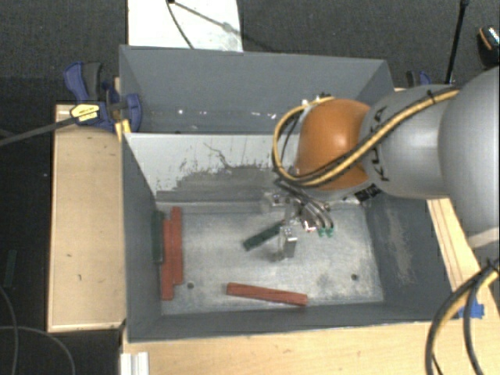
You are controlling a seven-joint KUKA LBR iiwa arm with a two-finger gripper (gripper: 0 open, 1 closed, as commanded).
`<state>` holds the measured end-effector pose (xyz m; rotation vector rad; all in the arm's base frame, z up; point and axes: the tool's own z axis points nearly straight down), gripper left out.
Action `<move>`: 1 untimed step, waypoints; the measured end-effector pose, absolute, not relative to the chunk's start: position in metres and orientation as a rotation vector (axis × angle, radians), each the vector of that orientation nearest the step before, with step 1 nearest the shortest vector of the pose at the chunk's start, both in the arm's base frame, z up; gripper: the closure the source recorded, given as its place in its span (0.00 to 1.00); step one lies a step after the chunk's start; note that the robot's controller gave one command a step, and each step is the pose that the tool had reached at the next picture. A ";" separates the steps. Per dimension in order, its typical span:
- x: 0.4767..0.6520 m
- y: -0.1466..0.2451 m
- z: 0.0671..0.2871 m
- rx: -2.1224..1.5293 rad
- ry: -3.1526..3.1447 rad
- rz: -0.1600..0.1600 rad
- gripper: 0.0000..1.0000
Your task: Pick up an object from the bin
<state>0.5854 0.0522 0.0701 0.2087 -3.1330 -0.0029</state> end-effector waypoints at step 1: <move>0.586 0.050 0.071 0.196 -3.135 -0.001 1.00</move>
Offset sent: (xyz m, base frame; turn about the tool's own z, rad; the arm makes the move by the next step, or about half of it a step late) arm 0.0000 0.0000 0.0000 0.0000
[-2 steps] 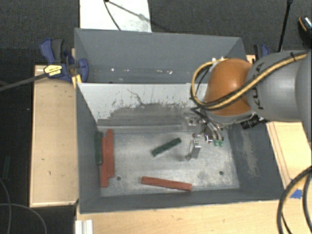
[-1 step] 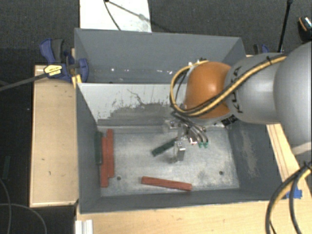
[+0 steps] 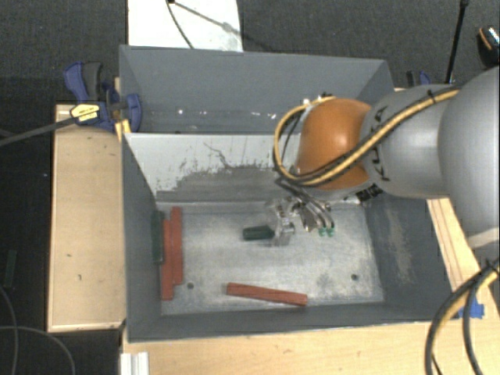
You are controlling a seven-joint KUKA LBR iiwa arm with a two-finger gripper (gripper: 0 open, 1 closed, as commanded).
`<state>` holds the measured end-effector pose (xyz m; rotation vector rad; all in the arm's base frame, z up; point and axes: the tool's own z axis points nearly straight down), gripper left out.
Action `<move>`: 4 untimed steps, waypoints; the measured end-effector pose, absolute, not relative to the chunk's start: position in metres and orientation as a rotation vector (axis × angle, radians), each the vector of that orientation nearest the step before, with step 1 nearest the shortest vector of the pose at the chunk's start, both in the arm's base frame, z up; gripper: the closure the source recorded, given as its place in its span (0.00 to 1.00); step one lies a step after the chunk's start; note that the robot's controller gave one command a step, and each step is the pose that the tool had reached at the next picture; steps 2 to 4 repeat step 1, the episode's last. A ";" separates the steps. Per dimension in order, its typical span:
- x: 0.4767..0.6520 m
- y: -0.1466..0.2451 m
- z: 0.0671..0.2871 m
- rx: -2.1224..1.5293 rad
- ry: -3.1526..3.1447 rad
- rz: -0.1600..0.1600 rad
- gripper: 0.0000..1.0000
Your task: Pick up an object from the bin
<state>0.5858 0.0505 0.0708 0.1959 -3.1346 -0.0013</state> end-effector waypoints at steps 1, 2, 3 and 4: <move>0.573 0.036 0.219 0.154 -3.148 0.000 1.00; 0.573 0.036 0.219 0.154 -3.148 0.000 1.00; 0.573 0.036 0.219 0.154 -3.148 0.000 1.00; 0.573 0.036 0.219 0.154 -3.148 0.000 1.00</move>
Offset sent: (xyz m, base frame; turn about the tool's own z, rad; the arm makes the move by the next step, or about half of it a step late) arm -0.0152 -0.0143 0.1428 0.0160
